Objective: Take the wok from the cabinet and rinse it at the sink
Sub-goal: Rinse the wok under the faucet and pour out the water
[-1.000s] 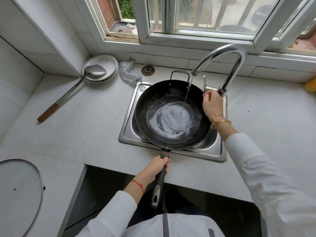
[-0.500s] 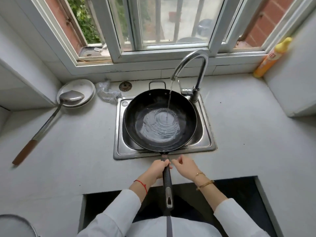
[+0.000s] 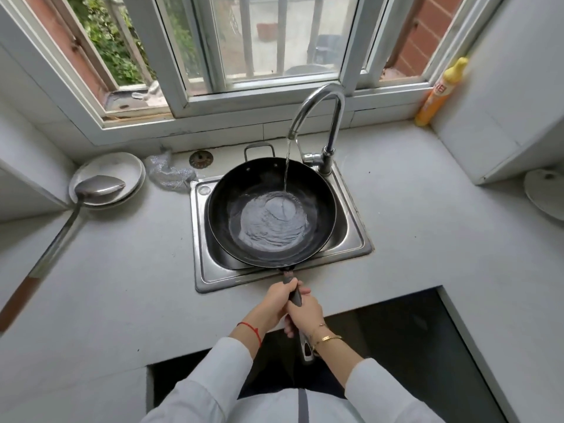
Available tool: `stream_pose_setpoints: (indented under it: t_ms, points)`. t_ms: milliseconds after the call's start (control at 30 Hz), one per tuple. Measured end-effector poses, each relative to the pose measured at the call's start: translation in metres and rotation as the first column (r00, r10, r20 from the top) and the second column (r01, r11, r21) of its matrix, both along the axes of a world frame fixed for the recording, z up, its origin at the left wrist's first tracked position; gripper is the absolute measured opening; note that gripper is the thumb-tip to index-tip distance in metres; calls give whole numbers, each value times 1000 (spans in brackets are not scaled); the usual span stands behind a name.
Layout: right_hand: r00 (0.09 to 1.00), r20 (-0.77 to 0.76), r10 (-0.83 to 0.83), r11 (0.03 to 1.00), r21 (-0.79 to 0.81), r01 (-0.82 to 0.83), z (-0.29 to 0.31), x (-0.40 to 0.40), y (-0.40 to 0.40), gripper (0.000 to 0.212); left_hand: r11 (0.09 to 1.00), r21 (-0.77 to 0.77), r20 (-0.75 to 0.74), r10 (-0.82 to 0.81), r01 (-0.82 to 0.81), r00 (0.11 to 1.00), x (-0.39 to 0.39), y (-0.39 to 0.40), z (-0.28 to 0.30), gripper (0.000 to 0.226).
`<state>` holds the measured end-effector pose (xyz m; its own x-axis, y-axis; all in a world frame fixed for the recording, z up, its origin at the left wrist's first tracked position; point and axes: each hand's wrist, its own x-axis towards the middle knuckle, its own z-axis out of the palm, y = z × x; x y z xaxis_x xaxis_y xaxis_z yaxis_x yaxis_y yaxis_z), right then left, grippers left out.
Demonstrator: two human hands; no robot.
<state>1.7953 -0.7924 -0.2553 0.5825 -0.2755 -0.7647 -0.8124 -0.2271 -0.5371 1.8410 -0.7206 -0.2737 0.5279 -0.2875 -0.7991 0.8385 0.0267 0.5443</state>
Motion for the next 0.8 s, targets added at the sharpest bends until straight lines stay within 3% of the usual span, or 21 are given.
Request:
stream_pose_setpoints:
  t_ms: [300,433,600,800]
  points:
    - [995,100,-8,996,-83,17,6,-4,2,27,1000,-1,83,13,-13,997,-8,-6,5,27]
    - [992,125,32,990,-137,-15,17,-7,-4,24,989,-108,55,108,-102,993,-13,-12,11,20]
    - [970,229,88,982,-184,-46,22,-10,-13,11,976,-208,113,94,-68,989,-12,-15,19,18]
    - [937,346,56,997,-74,-32,30,-4,-22,6,999,-35,292,-6,17,956,-6,-23,37,20]
